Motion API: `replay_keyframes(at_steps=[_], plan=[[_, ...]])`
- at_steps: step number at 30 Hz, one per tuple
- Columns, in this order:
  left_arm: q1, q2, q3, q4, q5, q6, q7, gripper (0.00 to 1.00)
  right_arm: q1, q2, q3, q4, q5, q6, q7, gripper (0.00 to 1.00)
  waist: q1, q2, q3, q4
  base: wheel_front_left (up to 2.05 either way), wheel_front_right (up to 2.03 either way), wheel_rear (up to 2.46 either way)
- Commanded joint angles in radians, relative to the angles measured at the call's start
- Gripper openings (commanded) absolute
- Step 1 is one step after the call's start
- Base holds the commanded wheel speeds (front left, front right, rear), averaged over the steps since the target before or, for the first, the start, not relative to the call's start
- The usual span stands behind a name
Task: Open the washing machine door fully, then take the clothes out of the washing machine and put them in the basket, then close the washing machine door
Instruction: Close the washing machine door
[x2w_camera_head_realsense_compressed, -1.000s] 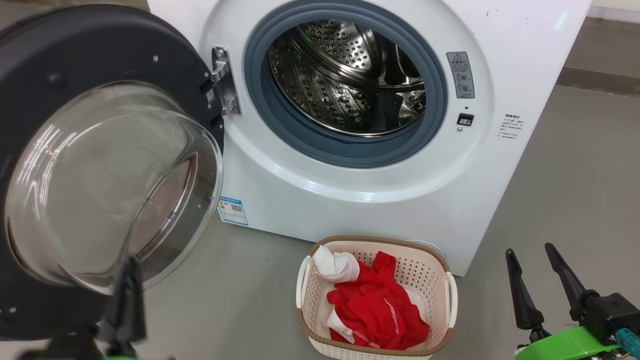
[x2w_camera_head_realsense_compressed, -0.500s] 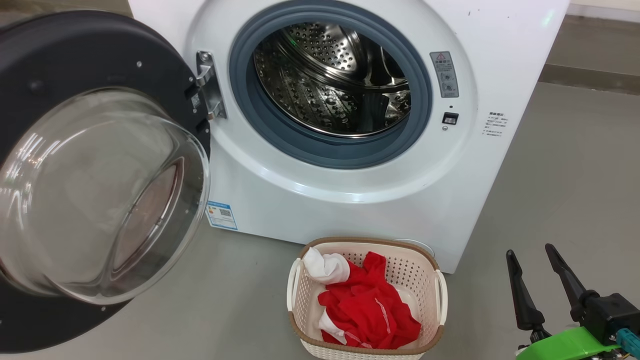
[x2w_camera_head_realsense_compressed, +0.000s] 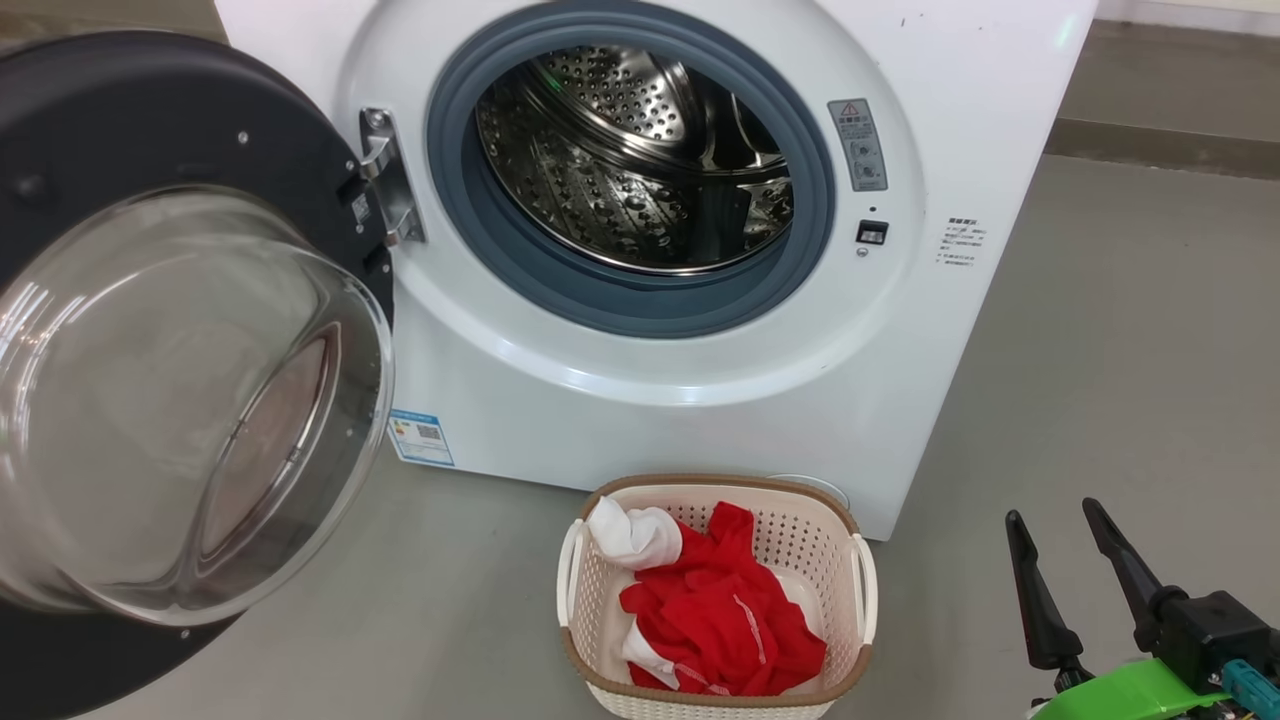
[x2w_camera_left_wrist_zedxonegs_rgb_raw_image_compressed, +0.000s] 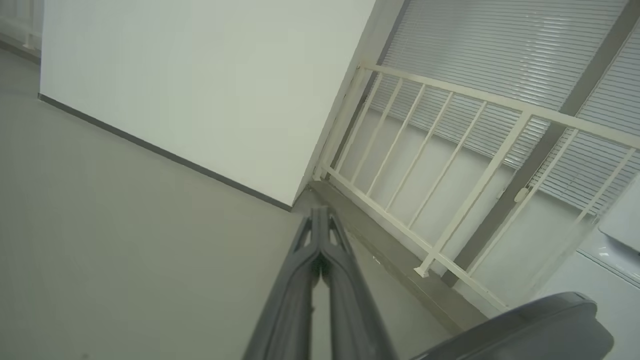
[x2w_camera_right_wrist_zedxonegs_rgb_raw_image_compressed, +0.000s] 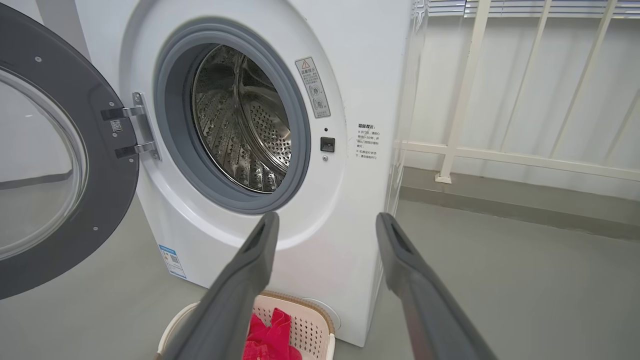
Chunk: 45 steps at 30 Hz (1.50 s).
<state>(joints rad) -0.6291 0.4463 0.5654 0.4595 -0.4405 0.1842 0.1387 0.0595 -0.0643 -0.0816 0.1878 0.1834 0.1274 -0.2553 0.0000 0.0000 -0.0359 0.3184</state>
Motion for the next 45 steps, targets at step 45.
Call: replay_keyframes(at_steps=[45], plan=[[0.012,-0.163,0.261,0.052,-0.567,-0.133,0.694,0.00,-0.024,-0.032,0.032,-0.028,0.030,0.003,-0.006,1.00,0.0000,0.0000,0.025,0.008,0.00,0.00,0.00]])
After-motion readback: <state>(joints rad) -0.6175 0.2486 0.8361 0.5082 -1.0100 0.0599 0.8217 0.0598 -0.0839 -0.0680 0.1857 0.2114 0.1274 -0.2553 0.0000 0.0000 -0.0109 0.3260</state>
